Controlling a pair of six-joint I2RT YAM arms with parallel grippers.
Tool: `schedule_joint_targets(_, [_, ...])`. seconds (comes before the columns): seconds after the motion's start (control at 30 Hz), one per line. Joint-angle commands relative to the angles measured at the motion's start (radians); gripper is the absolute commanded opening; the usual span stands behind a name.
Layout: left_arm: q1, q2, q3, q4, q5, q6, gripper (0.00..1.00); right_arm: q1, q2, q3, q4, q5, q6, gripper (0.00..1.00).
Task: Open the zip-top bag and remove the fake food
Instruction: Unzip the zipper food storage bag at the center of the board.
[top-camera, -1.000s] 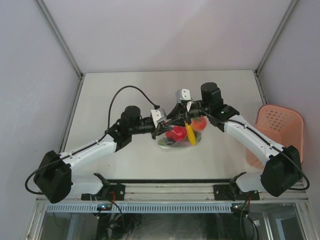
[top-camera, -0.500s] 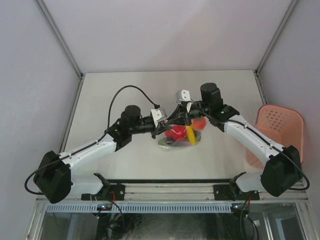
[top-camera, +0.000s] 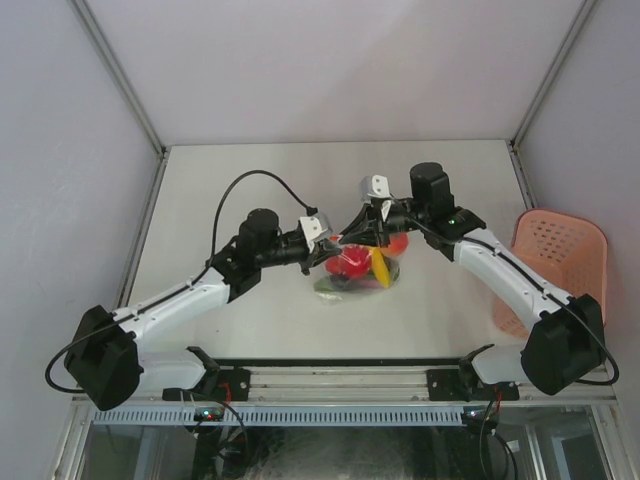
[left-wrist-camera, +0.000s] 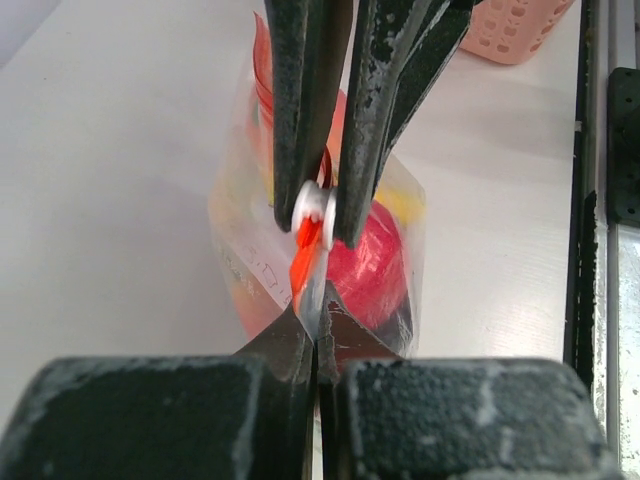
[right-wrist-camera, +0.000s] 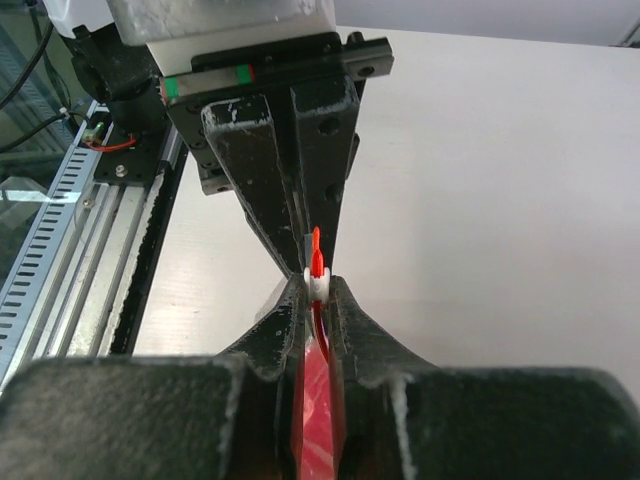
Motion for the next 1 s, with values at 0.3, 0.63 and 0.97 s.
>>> schedule_joint_targets(0.3, [0.034, -0.078, 0.059, -0.002, -0.021, 0.034, 0.00, -0.056, -0.041, 0.004, -0.023, 0.002, -0.046, 0.00])
schedule_joint_targets(0.63, [0.043, -0.095, 0.058, -0.018, -0.016, 0.049, 0.00, -0.089, -0.054, 0.004, -0.026, 0.004, -0.044, 0.00])
schedule_joint_targets(0.97, [0.058, -0.116, 0.056, -0.022, -0.032, 0.059, 0.00, -0.118, -0.061, 0.004, -0.041, -0.010, -0.054, 0.00])
